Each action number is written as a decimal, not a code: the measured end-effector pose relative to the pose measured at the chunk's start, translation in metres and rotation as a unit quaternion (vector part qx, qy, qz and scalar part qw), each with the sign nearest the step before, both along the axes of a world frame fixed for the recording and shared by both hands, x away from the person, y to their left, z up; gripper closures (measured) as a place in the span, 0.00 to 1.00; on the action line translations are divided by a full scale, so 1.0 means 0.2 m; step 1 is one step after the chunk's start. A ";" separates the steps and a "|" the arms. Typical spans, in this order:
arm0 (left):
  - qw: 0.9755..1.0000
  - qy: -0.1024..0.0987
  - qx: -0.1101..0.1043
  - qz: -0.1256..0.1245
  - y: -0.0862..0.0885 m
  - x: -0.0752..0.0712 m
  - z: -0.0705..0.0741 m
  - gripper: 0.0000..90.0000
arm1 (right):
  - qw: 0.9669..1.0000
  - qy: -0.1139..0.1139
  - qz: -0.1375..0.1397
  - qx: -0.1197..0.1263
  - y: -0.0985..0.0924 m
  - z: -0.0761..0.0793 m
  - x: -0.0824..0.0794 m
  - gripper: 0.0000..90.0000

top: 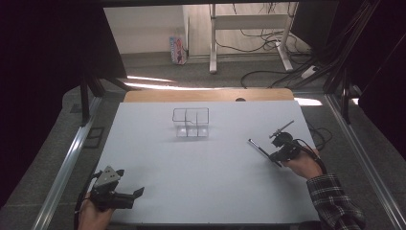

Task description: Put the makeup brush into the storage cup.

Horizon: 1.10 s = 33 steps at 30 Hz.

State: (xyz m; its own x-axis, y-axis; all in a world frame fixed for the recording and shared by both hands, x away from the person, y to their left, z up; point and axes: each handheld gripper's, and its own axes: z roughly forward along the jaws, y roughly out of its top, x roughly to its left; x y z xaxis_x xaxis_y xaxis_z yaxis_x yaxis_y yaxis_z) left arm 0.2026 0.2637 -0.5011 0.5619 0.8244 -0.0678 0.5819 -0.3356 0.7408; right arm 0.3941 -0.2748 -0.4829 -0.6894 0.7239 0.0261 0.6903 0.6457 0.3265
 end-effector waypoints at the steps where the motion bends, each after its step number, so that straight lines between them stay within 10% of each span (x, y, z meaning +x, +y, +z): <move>1: 1.000 0.000 0.000 0.000 0.00 0.00 0.00 0.02 | 1.000 -0.005 0.002 0.005 -0.01 0.01 0.00 0.93; 15: 1.000 -0.009 -0.015 -0.001 0.01 0.00 0.01 0.02 | 0.998 -0.049 -0.009 0.044 -0.06 0.06 -0.04 0.93; 33: 0.999 -0.026 -0.029 -0.002 0.02 0.00 0.01 0.02 | 0.987 -0.121 -0.016 0.108 -0.09 0.13 -0.19 0.93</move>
State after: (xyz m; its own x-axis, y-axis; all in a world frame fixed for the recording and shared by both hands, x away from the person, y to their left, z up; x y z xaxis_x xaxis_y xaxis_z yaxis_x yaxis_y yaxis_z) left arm 0.2023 0.2687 -0.4984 0.5696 0.8174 -0.0863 0.5414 -0.2941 0.7876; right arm 0.3551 -0.2930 -0.4574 -0.6712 0.7410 0.0204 0.5947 0.5218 0.6117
